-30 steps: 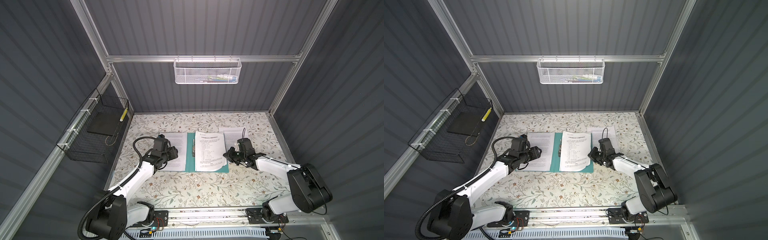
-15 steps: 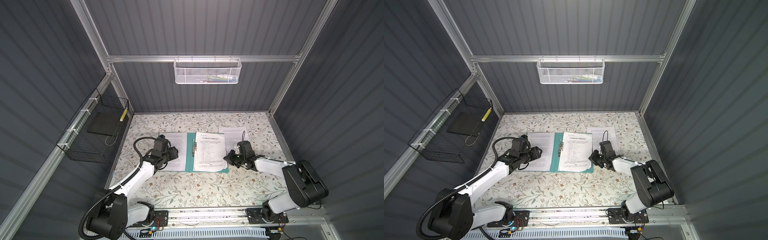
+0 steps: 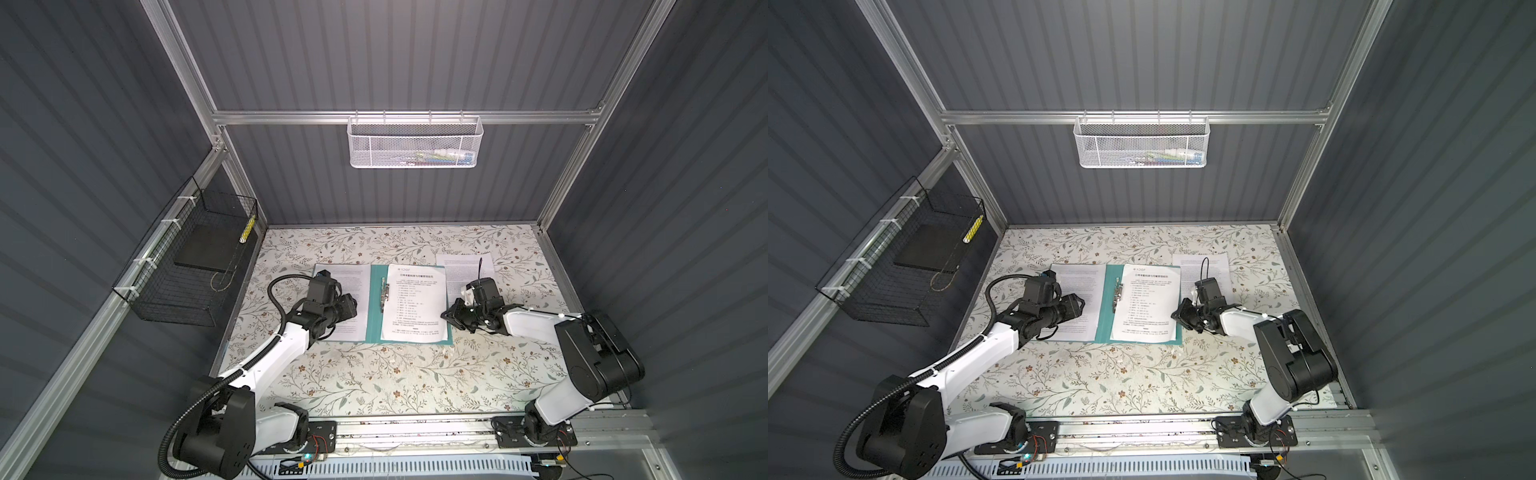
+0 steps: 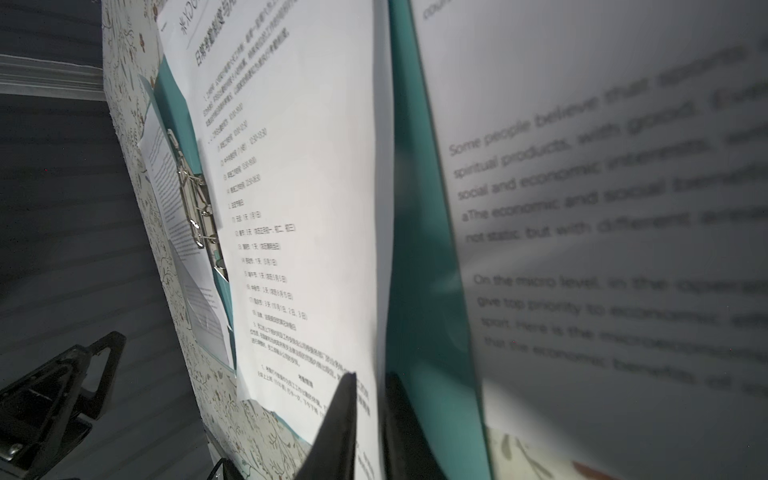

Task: Put the files into the folder
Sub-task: 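Lower the XDOF sheet onto the folder beside the metal clip with the right gripper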

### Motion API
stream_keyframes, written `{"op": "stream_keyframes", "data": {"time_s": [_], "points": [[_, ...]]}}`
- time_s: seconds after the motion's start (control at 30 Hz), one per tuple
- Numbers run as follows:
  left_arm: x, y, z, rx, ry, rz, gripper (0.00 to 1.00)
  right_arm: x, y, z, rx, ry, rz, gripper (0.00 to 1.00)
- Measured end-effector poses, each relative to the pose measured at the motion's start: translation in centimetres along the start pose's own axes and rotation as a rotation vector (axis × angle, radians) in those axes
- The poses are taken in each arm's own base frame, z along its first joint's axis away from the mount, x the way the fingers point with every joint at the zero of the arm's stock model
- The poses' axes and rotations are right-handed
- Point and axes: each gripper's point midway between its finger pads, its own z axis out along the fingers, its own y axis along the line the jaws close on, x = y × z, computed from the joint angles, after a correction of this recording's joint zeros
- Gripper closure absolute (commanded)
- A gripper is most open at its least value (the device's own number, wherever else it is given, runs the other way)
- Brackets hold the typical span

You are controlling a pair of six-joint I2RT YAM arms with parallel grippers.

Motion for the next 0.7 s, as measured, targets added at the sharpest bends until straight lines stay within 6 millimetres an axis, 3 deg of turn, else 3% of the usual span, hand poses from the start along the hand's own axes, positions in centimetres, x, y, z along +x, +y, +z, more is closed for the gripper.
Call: {"op": "stream_keyframes", "data": {"time_s": [0.23,0.7], "points": [[0.39,0.15,0.42,-0.004,0.019,-0.001,0.42,-0.95,1.04,-0.17,-0.01,-0.018,-0.038,0.82],[0.44,0.14,0.6,-0.003,0.022,-0.002,0.42,-0.58,0.11,0.59,0.022,0.011,-0.037,0.82]]}}
